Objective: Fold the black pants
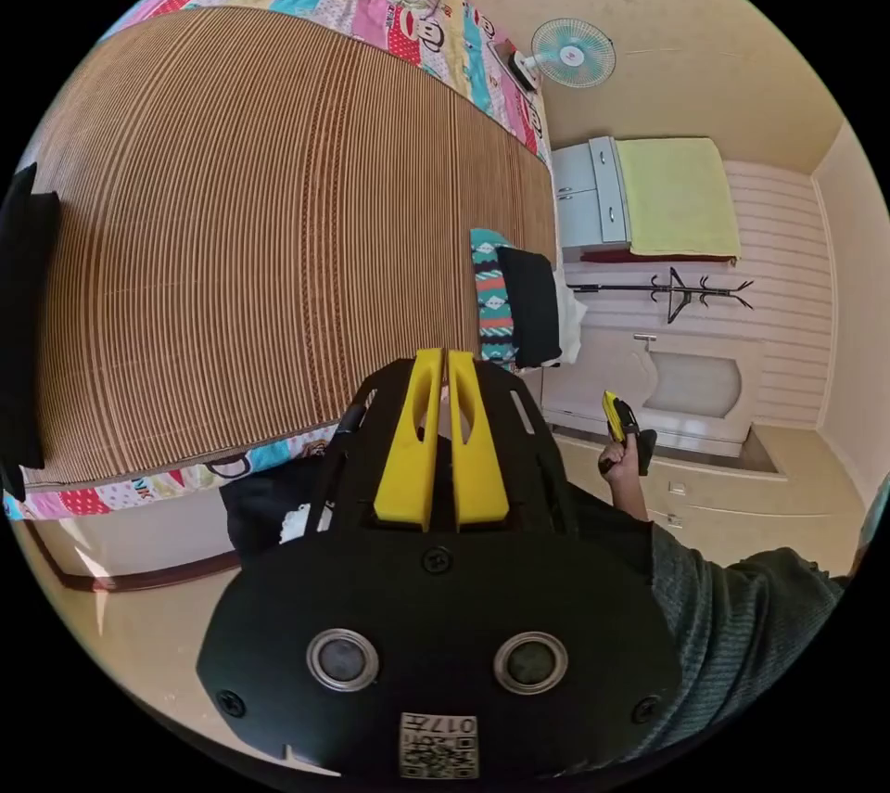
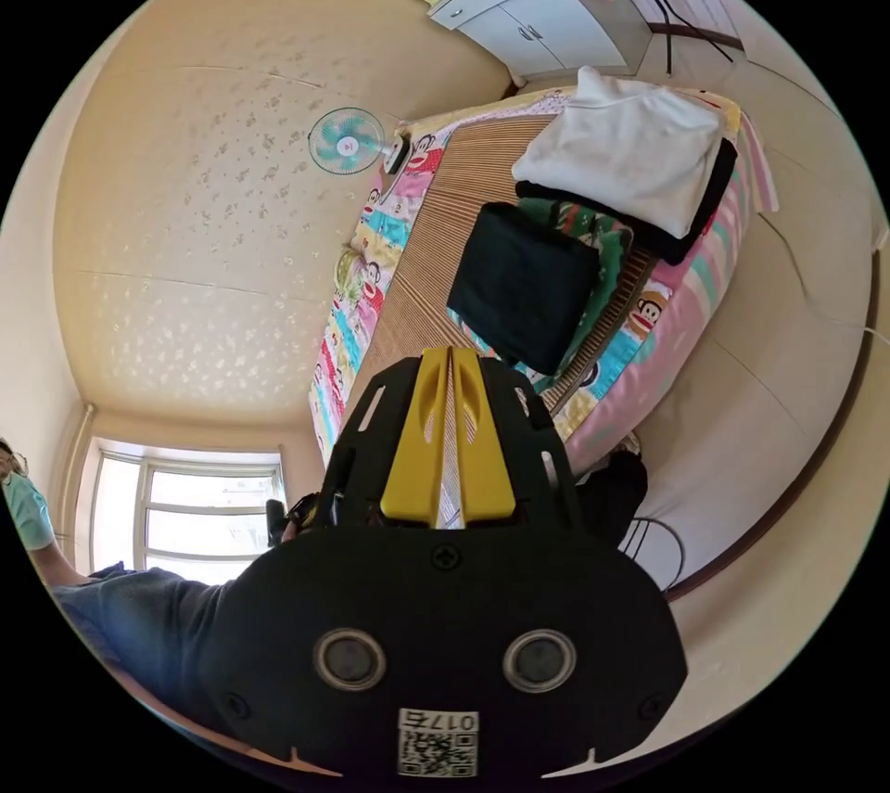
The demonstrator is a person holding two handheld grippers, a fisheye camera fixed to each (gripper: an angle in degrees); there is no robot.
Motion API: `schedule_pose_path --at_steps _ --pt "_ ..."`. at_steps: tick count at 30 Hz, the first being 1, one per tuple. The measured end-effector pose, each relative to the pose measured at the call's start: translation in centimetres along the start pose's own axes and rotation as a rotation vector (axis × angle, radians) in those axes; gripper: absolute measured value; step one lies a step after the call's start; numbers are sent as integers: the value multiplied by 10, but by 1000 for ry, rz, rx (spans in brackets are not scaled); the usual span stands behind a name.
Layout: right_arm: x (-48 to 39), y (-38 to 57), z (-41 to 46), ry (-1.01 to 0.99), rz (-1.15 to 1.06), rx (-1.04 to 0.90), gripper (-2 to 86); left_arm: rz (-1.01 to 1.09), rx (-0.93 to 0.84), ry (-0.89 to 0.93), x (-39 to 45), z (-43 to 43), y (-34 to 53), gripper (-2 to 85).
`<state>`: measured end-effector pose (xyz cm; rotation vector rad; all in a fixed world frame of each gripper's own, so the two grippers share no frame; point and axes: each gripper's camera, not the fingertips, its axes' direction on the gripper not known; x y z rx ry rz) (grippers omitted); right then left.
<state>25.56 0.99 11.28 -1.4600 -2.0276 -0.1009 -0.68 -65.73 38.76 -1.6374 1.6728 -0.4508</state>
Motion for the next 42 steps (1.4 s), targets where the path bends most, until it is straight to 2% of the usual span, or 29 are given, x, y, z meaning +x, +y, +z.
schedule_pose_path --at_steps 6,13,16,18,24,27,28,29,30,33,35,37,42 --pt "37 -83 2 63 -4 -63 45 -10 70 73 51 62 -25 -10" --pt "84 -178 62 184 29 -199 101 -3 126 39 88 99 -19 -10" --pt "92 -203 97 172 74 -294 68 -58 168 -11 84 104 -10 -10" --pt "75 -213 102 97 66 -278 48 -119 225 -21 77 104 -2 -9" --pt "-33 -234 138 -325 -264 -374 35 -160 321 -28 85 128 6 -9" --pt "-77 -231 186 -452 -409 -547 39 -156 292 -22 92 159 -2 -9" --pt "-85 -229 209 -452 -432 -683 43 -156 282 -22 93 167 -4 -9" --pt "-88 -229 222 -422 -423 -754 47 -156 263 -20 97 181 -9 -9" --pt "-89 -230 221 -418 -423 -746 48 -149 251 -13 102 193 -13 -9" --pt "-73 -238 189 -364 -399 -573 52 -108 247 -3 118 215 -20 -9" --pt "-33 -239 155 -113 -263 -416 69 -87 246 -25 125 225 -19 -9" --pt "5 -235 130 44 -106 -340 80 -81 242 -48 129 236 -16 -9" --pt "90 -203 97 110 163 -362 100 -115 250 -32 123 268 0 -8"
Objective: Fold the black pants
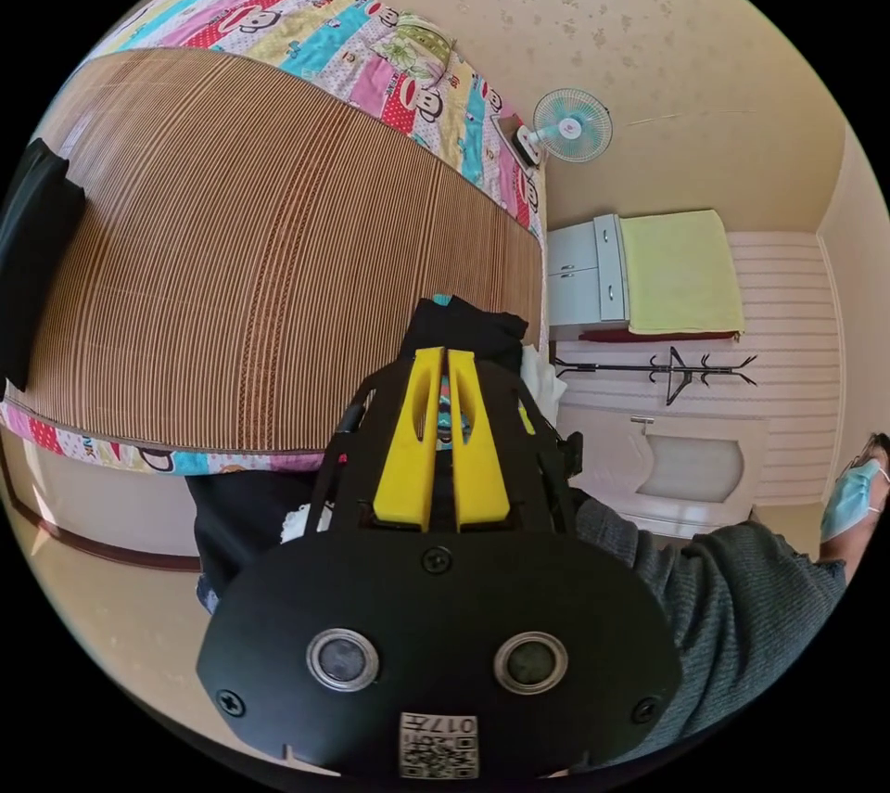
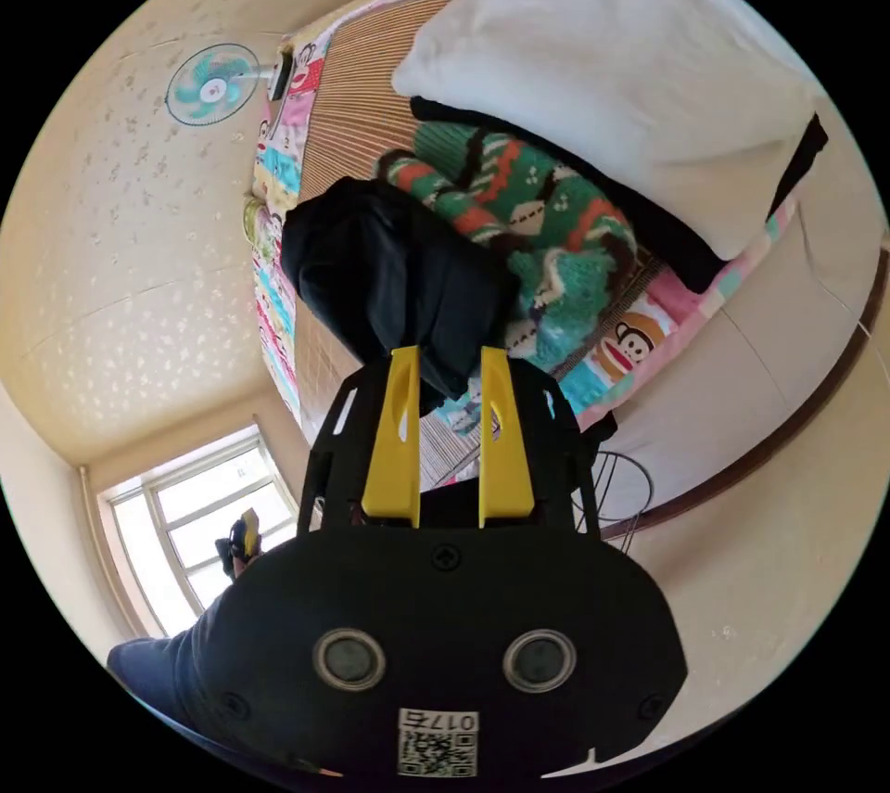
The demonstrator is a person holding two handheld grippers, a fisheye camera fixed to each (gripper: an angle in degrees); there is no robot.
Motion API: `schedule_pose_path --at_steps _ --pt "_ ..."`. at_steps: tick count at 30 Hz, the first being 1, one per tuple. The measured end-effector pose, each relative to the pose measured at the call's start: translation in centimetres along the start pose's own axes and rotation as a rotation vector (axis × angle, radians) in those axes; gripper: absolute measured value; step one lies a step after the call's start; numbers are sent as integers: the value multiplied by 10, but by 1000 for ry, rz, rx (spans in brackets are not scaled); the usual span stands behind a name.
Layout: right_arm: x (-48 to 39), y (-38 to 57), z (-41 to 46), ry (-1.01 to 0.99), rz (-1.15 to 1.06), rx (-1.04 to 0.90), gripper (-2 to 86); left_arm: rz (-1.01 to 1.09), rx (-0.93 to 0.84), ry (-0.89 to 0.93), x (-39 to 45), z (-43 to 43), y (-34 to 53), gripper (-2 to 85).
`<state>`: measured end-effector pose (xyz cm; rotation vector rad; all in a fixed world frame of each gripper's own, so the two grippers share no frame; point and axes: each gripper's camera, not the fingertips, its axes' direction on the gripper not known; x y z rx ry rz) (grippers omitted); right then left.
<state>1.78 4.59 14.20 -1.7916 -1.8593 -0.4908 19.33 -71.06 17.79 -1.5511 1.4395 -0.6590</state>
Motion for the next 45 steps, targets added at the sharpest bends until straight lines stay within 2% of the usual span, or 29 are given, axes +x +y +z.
schedule_pose_path --at_steps 3,4,6,8,9,11,12,13,18,21,23,27,31,33,35,40,42,45 --pt "31 16 9 -94 40 -22 108 -14 -21 -7 -2 20 11 -4" --pt "40 21 12 -188 44 -1 105 -13 -27 -7 -2 24 13 -4" --pt "55 25 19 -317 91 36 90 11 -50 3 4 41 19 -1" --pt "67 22 36 -424 125 -8 46 44 -63 11 12 53 23 2" --pt "68 21 39 -463 118 -21 31 71 -74 14 19 62 27 4" --pt "55 24 30 -781 -39 46 13 115 -98 15 31 74 33 8" --pt "50 26 24 -822 -71 70 10 158 -112 20 41 81 38 13" --pt "36 30 16 -815 -121 56 6 186 -116 22 47 84 41 15" --pt "-62 60 -12 -527 -456 -100 0 500 -164 -3 114 113 78 57" --pt "-117 93 -27 -585 -642 -168 0 701 -201 -33 156 131 105 75" --pt "-156 123 -33 -708 -757 -250 1 813 -200 -83 179 142 126 95" --pt "-211 187 -26 -726 -900 -375 3 1012 -73 -199 223 152 175 153" --pt "-252 279 -7 -681 -1017 -465 4 1082 86 -351 239 151 217 153" --pt "-258 312 0 -667 -1044 -468 3 1101 181 -286 237 129 250 83" --pt "-258 346 -5 -686 -1109 -465 3 1038 282 -296 227 105 270 52" --pt "-238 422 -38 -683 -1326 -432 21 924 404 -48 199 10 300 26" --pt "-220 453 -55 -699 -1400 -366 35 951 464 -21 205 -35 317 22" --pt "-182 503 -79 -624 -1469 -164 66 977 544 69 209 -94 339 22"
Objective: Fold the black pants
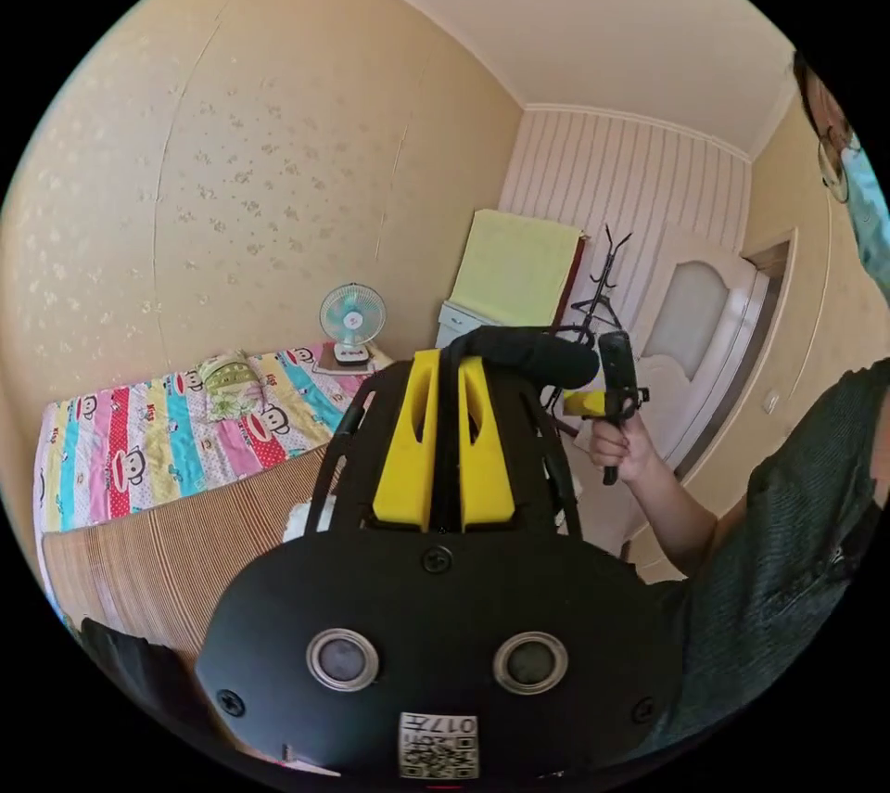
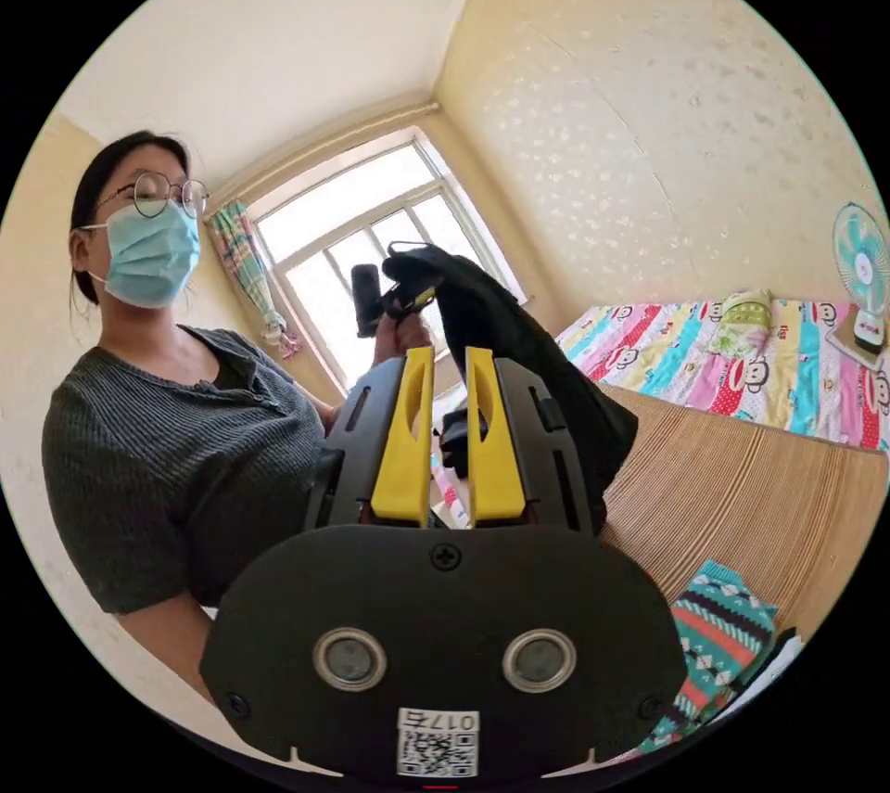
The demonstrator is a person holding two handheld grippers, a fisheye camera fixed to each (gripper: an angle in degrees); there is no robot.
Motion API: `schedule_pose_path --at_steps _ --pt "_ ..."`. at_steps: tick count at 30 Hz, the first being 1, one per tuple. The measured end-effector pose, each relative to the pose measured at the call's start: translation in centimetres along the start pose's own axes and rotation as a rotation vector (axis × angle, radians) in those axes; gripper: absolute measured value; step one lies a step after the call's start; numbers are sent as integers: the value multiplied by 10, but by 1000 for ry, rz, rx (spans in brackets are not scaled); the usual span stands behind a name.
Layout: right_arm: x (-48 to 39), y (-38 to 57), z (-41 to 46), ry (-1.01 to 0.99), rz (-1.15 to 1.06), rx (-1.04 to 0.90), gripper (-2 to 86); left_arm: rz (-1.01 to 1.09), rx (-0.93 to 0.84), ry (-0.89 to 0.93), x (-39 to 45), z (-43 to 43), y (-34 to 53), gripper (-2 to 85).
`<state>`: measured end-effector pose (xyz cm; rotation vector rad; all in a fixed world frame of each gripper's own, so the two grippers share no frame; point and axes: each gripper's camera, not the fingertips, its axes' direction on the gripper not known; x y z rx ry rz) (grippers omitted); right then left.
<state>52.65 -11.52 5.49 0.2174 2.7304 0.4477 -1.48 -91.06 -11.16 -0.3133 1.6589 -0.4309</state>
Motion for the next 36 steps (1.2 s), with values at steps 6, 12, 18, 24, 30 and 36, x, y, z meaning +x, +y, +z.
schedule_pose_path --at_steps 6,12,18,24,30,36 --pt "-54 84 40 396 -27 -23 127 36 182 111 9 -113 -39 32" --pt "-84 100 156 392 -39 -131 179 44 255 167 16 -200 -65 34" --pt "-184 56 202 352 -333 26 82 56 322 134 3 -283 -74 37" --pt "-225 15 165 202 -362 325 30 42 393 140 -33 -371 -84 38" --pt "-284 -32 163 333 -463 404 23 116 386 302 -68 -438 -106 39" --pt "-323 -77 168 288 -521 395 23 157 363 387 -90 -486 -133 39"
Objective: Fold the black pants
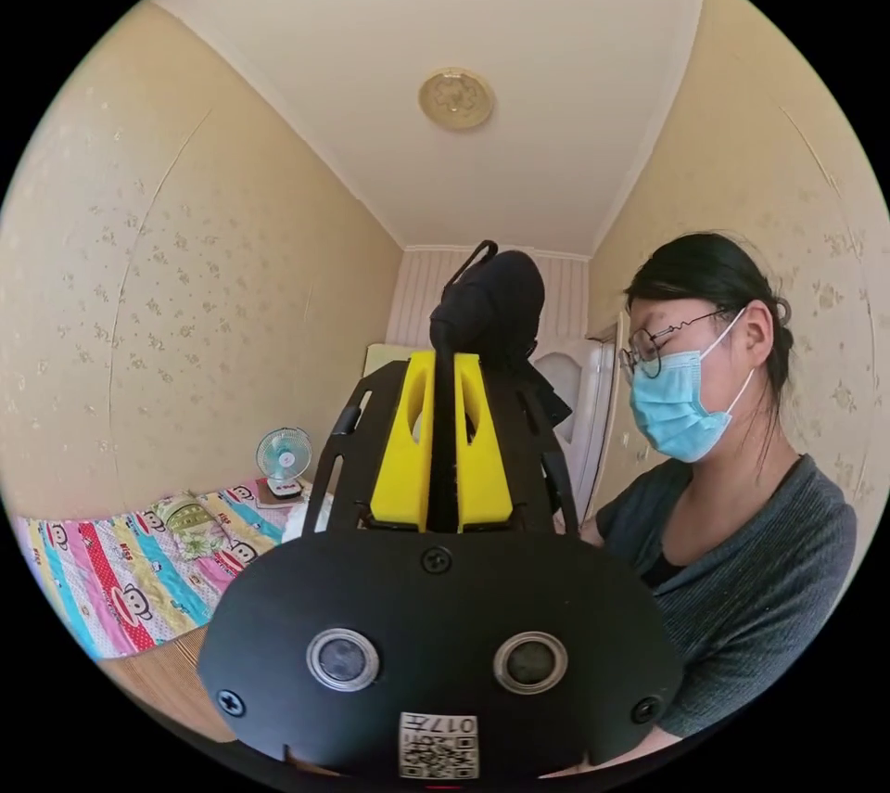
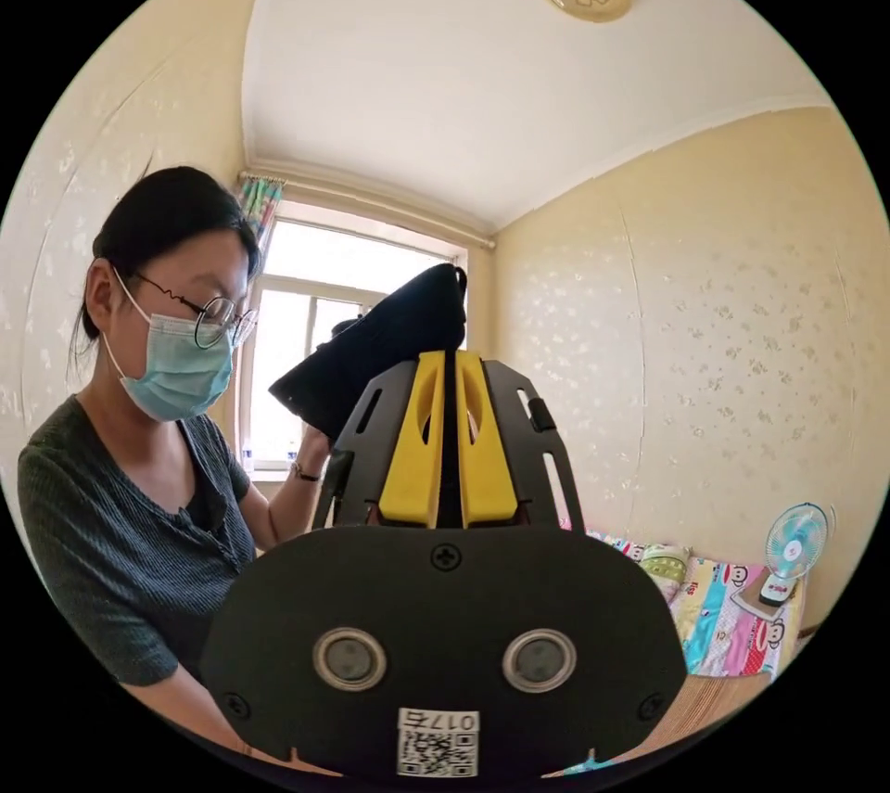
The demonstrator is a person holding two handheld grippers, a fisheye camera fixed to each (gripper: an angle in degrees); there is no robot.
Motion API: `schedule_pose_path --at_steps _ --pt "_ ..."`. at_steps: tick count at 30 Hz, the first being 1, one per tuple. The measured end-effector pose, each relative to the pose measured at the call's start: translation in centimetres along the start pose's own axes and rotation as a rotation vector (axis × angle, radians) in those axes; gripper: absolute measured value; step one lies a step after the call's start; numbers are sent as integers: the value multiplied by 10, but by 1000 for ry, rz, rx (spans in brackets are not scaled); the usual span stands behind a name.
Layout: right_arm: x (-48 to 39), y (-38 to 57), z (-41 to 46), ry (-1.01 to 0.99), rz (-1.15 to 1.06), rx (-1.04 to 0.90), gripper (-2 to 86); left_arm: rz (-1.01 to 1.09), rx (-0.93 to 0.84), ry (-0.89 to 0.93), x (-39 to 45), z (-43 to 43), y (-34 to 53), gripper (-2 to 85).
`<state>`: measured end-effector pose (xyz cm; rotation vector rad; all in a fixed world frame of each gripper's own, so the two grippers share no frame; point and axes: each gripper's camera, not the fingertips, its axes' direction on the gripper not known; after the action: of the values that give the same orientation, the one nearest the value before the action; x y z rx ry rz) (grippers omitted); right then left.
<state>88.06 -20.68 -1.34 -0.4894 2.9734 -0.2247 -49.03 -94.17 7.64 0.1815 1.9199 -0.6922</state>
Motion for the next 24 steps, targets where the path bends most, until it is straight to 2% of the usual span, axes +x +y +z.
schedule_pose_path --at_steps 9,13,15,16,17,19,20,21,23,24 --pt "34 -19 47 213 -17 -75 23 -12 77 -158 -44 13 -18 39" --pt "135 -2 101 360 68 -245 22 -62 51 -342 -119 43 -22 38" --pt "207 11 138 394 155 -335 22 -168 -16 -416 -215 79 -24 39" --pt "262 23 168 432 210 -395 22 -199 -38 -427 -245 89 -24 39" --pt "323 41 201 496 281 -445 22 -239 -80 -438 -309 112 -25 41" --pt "417 81 247 567 435 -480 22 -212 -132 -469 -403 145 -21 47" --pt "471 110 273 586 507 -526 22 -268 -182 -516 -471 165 -11 50" --pt "494 126 284 606 524 -566 22 -421 -224 -553 -538 176 5 50" --pt "563 188 309 709 654 -754 22 -607 -273 -594 -611 180 40 44" --pt "574 203 310 695 680 -773 22 -649 -299 -625 -638 177 64 42"
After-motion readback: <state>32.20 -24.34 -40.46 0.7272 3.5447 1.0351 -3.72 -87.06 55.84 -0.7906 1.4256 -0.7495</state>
